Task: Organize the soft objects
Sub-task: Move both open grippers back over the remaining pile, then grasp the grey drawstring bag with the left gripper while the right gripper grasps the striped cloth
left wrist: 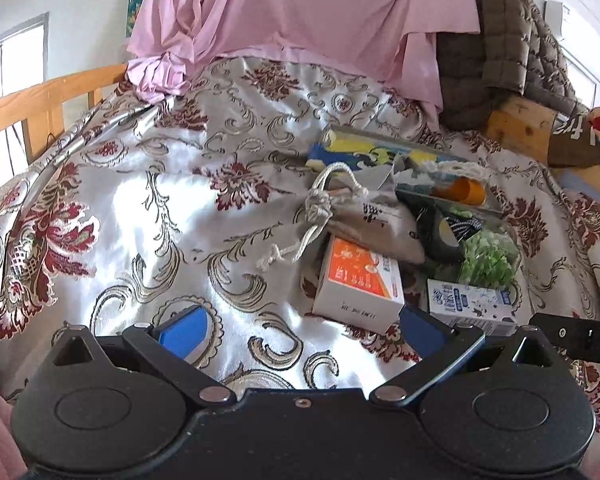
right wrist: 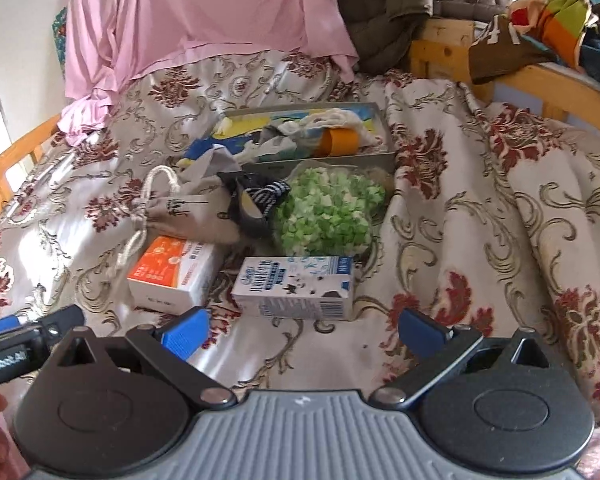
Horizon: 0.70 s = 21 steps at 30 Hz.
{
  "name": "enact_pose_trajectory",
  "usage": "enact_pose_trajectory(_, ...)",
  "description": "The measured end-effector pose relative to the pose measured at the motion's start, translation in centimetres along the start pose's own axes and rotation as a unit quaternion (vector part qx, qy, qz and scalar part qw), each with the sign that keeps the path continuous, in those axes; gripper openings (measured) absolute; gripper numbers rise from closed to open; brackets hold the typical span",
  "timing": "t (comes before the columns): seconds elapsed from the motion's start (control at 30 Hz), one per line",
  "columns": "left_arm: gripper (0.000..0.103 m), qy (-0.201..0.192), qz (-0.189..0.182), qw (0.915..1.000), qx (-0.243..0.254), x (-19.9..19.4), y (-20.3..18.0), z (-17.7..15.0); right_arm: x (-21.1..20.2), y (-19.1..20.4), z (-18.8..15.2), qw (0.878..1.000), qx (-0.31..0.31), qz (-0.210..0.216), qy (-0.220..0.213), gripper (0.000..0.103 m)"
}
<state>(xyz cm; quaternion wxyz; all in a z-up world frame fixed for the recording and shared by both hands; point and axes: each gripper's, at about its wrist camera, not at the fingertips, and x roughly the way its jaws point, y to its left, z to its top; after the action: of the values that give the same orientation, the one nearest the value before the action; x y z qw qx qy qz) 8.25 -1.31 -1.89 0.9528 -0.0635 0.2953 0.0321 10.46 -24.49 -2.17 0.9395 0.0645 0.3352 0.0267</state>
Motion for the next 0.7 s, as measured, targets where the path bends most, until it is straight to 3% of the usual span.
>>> enact_pose_trajectory(0.3,0.102,0.036,0.02,0.9991,-0.008,1.3,0.1,0.2,0.7,1.2,0.1,1.0,-0.019,0.015,0.008,0.103)
enact_pose_trajectory(0.7,0.102,0.018,0.04,0.9985,-0.033,2.1,1.3,1.7,2.3,1.5,1.1,0.999,-0.028,0.018,-0.018,0.103)
